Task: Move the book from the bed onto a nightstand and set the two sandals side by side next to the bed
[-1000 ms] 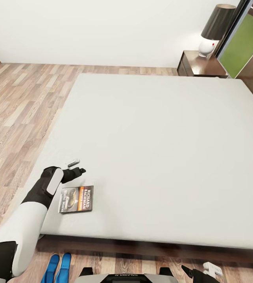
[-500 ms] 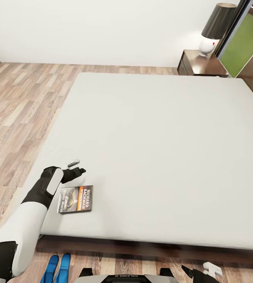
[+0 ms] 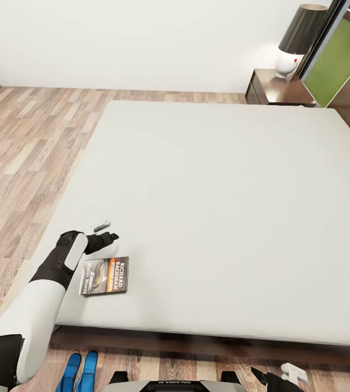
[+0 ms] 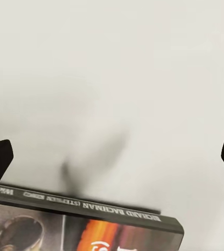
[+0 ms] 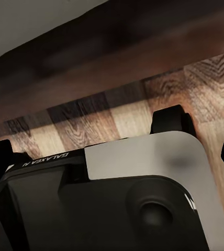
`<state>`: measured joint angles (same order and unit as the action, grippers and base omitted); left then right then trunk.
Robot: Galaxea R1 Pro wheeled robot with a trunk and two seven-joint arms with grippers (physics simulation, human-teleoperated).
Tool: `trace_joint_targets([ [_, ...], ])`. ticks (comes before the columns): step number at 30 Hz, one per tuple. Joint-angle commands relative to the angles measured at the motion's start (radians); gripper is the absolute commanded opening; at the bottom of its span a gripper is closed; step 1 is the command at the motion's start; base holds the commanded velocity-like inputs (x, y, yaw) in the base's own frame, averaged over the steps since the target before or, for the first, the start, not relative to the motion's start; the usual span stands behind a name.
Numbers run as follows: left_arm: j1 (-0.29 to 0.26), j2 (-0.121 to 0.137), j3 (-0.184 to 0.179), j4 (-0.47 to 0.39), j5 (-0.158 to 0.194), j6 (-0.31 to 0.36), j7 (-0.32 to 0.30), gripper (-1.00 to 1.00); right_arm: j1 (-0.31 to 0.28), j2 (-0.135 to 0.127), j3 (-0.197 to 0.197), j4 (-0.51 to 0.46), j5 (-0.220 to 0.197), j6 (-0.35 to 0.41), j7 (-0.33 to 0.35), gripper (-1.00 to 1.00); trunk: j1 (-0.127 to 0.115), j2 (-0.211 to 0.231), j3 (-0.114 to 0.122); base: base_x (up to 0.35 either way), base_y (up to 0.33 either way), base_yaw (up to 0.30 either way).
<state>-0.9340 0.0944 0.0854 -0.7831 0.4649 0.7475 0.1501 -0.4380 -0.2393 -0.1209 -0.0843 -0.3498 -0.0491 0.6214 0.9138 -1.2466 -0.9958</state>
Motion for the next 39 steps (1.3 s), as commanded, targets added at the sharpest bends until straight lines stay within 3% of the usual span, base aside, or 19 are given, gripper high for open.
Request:
trace_joint_targets([
  [1,0.0,0.0,0.001,-0.001,0.011,0.004,0.008,1.0,-0.001,0.0,-0.008,0.002,0.006,-0.003,0.004,1.0,0.0,0.0,-0.001,0.0,0.0,0.0],
  [26,0.001,-0.001,0.0,-0.001,0.009,0.004,0.011,1.0,0.0,0.0,-0.008,0.002,0.005,-0.001,0.005,1.0,0.0,0.0,-0.001,0.0,0.0,0.0],
  [34,0.004,0.033,0.001,0.006,0.006,0.006,0.011,1.0,-0.001,-0.001,-0.008,0.002,0.005,-0.001,0.004,1.0,0.0,0.0,-0.001,0.0,0.0,0.0],
  [39,0.006,0.039,0.001,0.023,0.004,0.006,0.01,1.0,0.0,-0.001,-0.008,0.002,0.005,-0.001,0.005,1.0,0.0,0.0,-0.001,0.0,0.0,0.0],
])
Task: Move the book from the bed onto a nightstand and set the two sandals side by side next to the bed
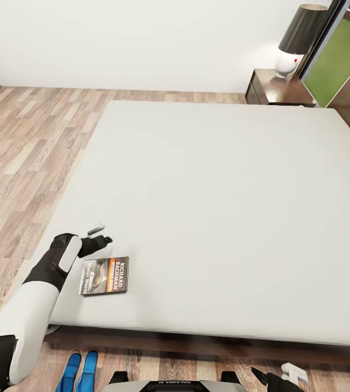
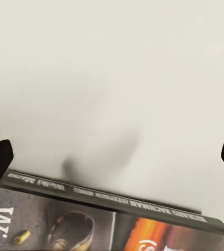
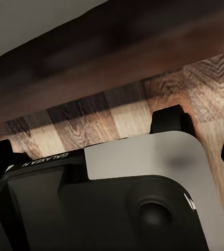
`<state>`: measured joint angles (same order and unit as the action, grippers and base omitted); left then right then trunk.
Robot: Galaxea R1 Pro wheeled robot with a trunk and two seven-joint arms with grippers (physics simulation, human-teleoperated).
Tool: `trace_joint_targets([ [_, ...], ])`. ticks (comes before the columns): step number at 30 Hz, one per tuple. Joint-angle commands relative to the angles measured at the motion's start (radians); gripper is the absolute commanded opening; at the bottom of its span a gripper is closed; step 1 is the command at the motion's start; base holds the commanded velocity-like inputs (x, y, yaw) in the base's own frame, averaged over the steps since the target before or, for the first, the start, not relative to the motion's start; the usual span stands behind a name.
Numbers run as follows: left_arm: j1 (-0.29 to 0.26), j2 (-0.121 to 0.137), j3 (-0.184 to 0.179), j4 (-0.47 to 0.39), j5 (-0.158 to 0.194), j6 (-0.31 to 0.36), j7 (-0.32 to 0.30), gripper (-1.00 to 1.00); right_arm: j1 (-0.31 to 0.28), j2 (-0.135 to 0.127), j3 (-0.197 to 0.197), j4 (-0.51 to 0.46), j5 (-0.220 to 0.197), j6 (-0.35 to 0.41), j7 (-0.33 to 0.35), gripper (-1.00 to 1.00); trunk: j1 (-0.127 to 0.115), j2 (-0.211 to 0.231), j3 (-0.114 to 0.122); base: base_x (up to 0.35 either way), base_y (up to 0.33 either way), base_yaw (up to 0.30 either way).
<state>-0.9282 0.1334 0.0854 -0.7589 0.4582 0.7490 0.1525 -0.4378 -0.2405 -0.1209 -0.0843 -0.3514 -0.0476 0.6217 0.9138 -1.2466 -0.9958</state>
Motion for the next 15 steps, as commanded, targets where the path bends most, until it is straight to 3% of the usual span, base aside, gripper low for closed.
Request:
trace_joint_targets([
  [1,0.0,0.001,0.001,0.001,0.01,0.004,0.008,1.0,-0.001,0.0,-0.008,0.002,0.006,-0.003,0.004,1.0,0.0,0.0,-0.001,0.0,0.0,0.0],
  [15,0.002,0.0,-0.001,0.027,0.01,0.0,0.007,1.0,-0.001,0.0,-0.008,0.002,0.006,-0.003,0.004,1.0,0.008,-0.014,-0.007,0.0,0.0,0.0],
])
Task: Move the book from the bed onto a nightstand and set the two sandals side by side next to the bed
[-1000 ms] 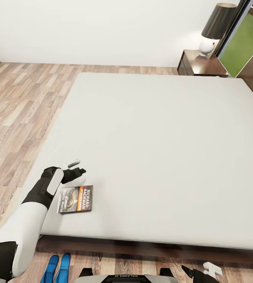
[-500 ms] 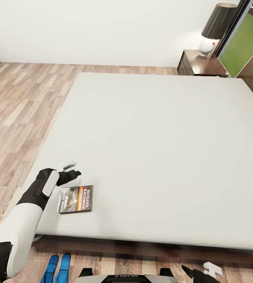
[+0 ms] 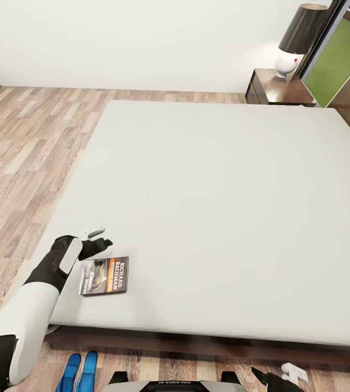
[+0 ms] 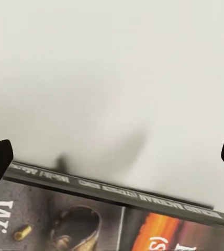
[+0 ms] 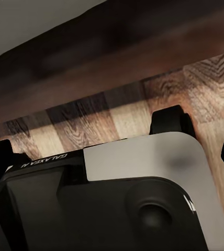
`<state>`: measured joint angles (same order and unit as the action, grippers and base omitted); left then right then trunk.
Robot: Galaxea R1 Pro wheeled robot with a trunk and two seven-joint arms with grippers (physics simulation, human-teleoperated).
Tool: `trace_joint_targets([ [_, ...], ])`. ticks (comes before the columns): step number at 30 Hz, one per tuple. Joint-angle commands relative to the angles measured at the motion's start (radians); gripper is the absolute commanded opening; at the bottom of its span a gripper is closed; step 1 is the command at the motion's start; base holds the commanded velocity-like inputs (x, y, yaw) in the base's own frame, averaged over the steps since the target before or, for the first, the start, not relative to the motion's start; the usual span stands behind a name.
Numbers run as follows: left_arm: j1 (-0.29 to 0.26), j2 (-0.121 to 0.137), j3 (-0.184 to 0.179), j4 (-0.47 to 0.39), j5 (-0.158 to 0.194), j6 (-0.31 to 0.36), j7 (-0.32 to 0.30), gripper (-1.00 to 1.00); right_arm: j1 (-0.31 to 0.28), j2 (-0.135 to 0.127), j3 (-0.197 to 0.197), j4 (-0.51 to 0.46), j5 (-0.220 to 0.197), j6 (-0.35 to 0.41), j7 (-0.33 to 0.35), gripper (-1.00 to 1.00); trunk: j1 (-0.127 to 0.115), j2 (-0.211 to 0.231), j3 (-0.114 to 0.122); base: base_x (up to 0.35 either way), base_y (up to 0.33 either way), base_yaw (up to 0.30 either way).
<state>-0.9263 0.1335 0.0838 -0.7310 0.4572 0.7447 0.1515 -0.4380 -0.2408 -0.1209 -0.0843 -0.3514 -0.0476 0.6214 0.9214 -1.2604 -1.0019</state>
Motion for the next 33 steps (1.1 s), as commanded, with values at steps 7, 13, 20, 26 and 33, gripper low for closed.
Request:
trace_joint_targets([
  [7,0.0,0.0,0.001,-0.004,0.011,0.001,0.008,1.0,-0.001,0.0,-0.008,0.001,0.006,-0.003,0.004,1.0,0.0,-0.001,-0.001,0.0,0.0,0.0],
  [13,0.0,-0.001,0.001,-0.009,0.011,0.001,0.008,1.0,0.0,0.0,-0.008,0.001,0.006,-0.003,0.005,1.0,0.0,-0.001,-0.001,0.0,0.0,0.0],
  [20,0.0,-0.002,0.001,-0.01,0.012,0.001,0.008,1.0,-0.001,0.0,-0.008,0.001,0.006,-0.003,0.006,1.0,0.008,-0.015,-0.007,0.0,0.0,0.0],
  [26,0.0,-0.002,0.001,-0.01,0.012,-0.002,0.008,1.0,-0.001,0.0,-0.008,0.001,0.006,-0.003,0.006,1.0,0.031,-0.057,-0.026,0.0,0.0,0.0],
  [33,0.0,-0.002,0.001,-0.01,0.012,-0.003,0.008,1.0,-0.001,0.0,-0.008,0.001,0.006,-0.003,0.006,1.0,0.054,-0.099,-0.044,0.0,0.0,0.0],
])
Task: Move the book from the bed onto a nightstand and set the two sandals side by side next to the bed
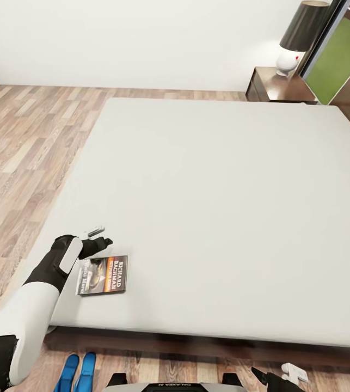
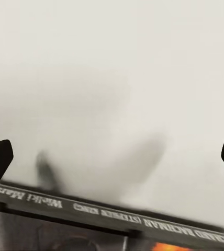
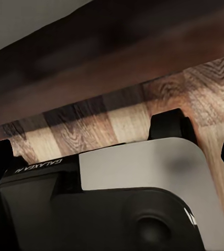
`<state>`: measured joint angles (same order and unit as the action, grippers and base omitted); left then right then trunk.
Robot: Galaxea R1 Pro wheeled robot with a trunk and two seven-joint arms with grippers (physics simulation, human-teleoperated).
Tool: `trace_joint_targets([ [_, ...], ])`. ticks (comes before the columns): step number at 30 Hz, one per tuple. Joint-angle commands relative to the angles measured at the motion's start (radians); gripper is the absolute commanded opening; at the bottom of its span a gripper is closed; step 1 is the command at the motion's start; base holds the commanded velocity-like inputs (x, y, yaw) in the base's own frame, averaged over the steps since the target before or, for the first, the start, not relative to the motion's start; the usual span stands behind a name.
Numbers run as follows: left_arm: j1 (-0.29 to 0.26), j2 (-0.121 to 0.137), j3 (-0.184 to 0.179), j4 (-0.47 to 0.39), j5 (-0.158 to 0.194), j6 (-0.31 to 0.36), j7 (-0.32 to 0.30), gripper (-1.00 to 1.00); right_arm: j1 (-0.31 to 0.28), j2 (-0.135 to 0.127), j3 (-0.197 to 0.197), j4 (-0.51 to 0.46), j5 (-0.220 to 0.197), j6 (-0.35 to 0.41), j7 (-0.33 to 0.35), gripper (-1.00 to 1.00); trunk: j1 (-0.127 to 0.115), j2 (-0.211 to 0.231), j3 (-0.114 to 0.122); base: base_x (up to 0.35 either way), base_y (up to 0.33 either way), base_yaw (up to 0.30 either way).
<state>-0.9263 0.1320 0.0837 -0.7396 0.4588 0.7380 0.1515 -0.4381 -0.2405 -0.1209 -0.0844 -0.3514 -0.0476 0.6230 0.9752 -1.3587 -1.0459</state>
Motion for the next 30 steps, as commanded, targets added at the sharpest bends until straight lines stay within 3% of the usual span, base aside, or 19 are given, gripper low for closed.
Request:
trace_joint_targets([
  [1,0.0,0.0,0.001,-0.001,0.011,0.002,0.008,1.0,0.0,0.0,-0.008,0.002,0.006,-0.003,0.004,1.0,0.0,0.0,-0.001,0.0,0.0,0.0],
  [8,0.0,0.0,-0.001,-0.001,0.011,-0.019,0.008,1.0,-0.001,0.0,-0.008,0.001,0.006,-0.003,0.004,1.0,0.0,0.0,-0.001,0.0,0.0,0.0],
  [15,0.0,0.0,0.0,-0.001,0.011,-0.02,0.008,1.0,-0.001,0.0,-0.008,0.001,0.006,-0.003,0.004,1.0,0.027,-0.049,-0.022,0.0,0.0,0.0],
  [30,0.0,0.0,0.0,-0.001,0.011,-0.02,0.008,1.0,-0.001,0.0,-0.008,0.001,0.006,-0.003,0.004,1.0,0.027,-0.049,-0.022,0.0,0.0,0.0],
])
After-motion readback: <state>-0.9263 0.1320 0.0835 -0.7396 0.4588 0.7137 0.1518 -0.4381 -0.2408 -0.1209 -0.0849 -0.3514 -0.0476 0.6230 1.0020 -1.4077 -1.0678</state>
